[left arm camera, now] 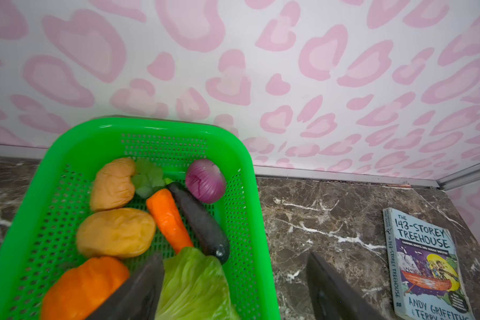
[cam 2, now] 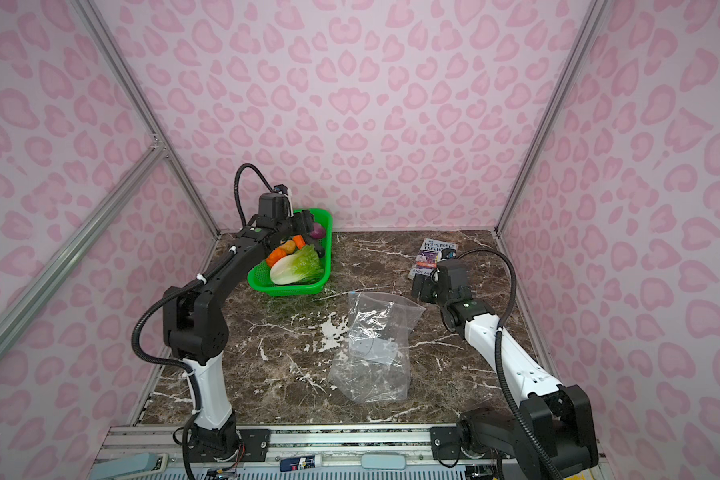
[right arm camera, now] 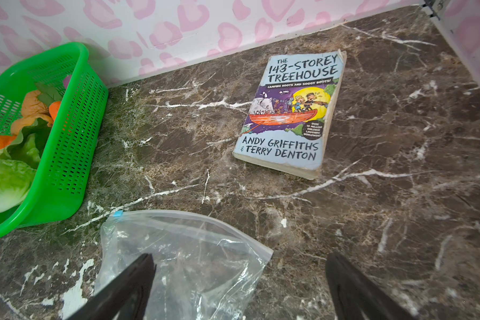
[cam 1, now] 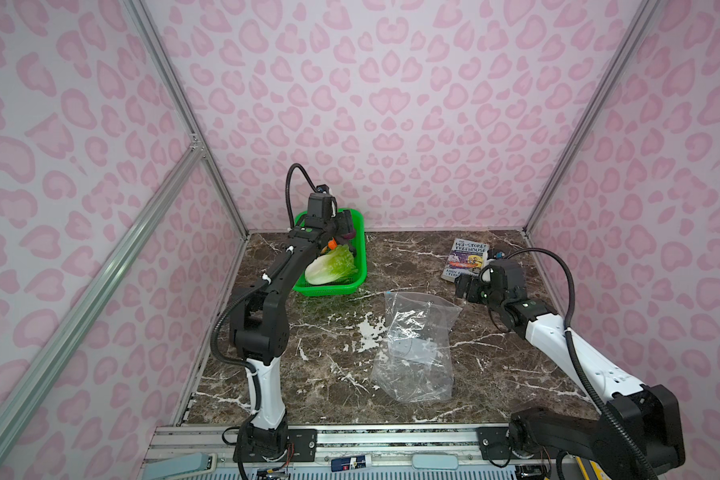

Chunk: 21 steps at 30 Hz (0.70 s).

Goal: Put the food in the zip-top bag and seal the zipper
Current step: 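Reach the left gripper to the basket rim while the right moves above the bag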

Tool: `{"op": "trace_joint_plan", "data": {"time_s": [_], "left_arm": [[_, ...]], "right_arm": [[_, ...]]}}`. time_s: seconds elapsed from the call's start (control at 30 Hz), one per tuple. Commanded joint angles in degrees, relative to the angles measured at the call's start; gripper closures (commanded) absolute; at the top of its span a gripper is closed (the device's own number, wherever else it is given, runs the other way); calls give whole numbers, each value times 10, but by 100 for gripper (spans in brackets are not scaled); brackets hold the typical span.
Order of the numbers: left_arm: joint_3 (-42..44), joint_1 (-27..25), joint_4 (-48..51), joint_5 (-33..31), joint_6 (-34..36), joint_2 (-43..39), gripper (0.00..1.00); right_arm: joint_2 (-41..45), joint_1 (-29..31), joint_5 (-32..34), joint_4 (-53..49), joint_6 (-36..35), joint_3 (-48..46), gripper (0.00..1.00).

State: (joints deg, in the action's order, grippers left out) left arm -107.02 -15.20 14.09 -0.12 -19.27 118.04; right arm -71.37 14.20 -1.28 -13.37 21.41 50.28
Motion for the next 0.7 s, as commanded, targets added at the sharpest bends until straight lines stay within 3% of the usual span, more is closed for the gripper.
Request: {"op": "trace_joint_plan", "data": {"time_s": [0.0,0.37,0.67], "left_arm": [[-59,-4,40,29,-27,52,18],[-199,-15,23,172,-120,205,25],[-206,-46,34,163,-111,235,25]], "right_arm": [[-6,4,-9,-5,-5,3,2],[-15,5,-15,-8,-15,10,2],[-1,6,-11,-8,-19,10,2]]}}
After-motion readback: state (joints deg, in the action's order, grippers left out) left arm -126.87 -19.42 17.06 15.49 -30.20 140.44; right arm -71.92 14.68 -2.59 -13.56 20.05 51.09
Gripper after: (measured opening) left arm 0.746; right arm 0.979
